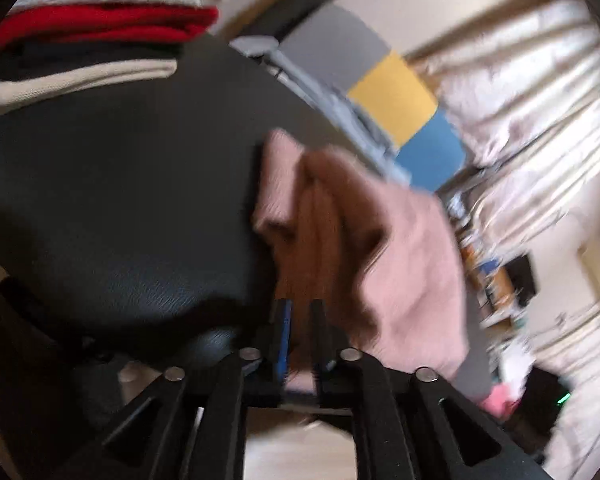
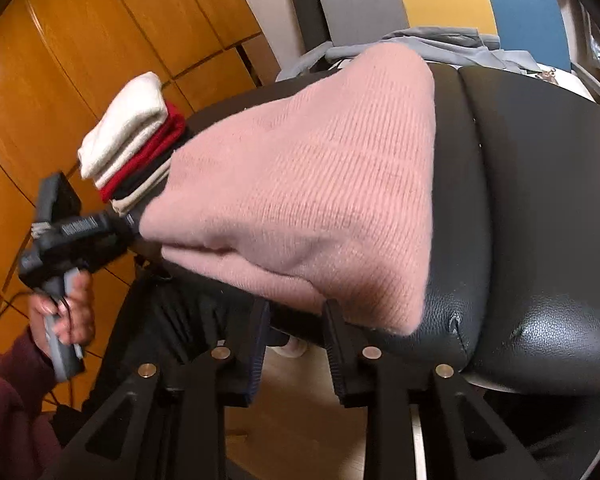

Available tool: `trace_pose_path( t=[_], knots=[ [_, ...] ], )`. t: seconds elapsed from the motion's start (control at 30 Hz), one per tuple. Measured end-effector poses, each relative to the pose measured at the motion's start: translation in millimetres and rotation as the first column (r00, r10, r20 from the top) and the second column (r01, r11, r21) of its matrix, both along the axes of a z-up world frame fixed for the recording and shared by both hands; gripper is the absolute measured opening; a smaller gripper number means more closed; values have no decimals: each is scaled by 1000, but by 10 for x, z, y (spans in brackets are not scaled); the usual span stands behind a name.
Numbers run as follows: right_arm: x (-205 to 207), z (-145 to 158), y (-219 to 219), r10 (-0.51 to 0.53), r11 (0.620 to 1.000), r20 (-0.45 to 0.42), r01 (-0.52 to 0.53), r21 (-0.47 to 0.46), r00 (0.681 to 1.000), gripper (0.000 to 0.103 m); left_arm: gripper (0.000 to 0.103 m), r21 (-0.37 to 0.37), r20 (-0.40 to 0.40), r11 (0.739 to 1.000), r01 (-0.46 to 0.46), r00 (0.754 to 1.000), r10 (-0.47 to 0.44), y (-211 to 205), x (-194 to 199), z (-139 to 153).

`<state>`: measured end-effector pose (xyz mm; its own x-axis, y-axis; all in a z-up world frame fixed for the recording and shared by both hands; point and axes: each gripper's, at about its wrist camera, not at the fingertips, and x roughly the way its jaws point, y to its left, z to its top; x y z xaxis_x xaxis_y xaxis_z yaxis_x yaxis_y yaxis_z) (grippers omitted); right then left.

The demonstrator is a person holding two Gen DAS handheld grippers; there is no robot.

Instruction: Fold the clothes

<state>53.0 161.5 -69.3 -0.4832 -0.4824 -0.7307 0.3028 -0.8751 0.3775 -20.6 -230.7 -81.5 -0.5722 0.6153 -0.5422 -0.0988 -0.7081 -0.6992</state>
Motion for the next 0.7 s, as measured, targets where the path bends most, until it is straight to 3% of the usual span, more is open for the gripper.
trace_pose_path(
  t=[0.07,0.13,0.2,0.27,0.37,0.43,0.5,0.57,0.6,0.63,0.7],
  knots=[
    [-61,-65,22,20,997,43,-17,-70,999,28,61,12,-19,1000,20,1000,-20,67,-55,105],
    [-137,-142,72,-10,992,94,22,-125,996,30,79,13,-27,999,48,999,-47,198,-144,184],
    [-201,-238,164,-36,970,159,73,-233,987,31,80,-4,-21,998,64,998,-64,292,-210,212],
    [-250,-346,289,-64,918,234,149,-368,970,36,80,-53,2,996,67,998,-67,377,-273,210],
    [-220,-506,570,-170,775,331,333,-537,928,39,80,-93,32,993,72,997,-69,479,-344,191],
    [-210,-539,645,-219,734,350,391,-555,911,39,79,-91,41,993,73,997,-70,509,-339,169],
    [-227,-554,639,-260,728,348,420,-542,901,39,75,-144,30,987,70,997,-66,557,-311,153],
    [-228,-569,639,-291,693,334,438,-573,896,28,32,-237,24,967,88,996,-85,644,-291,140],
    [-227,-574,638,-300,670,326,442,-596,896,14,27,-256,23,961,101,995,-99,656,-260,135],
    [-232,-551,630,-302,668,317,437,-602,899,10,23,-266,17,958,111,994,-111,662,-237,144],
    [-197,-392,622,-318,704,260,411,-580,912,9,18,-257,-8,959,121,992,-127,627,-175,226]
  ],
)
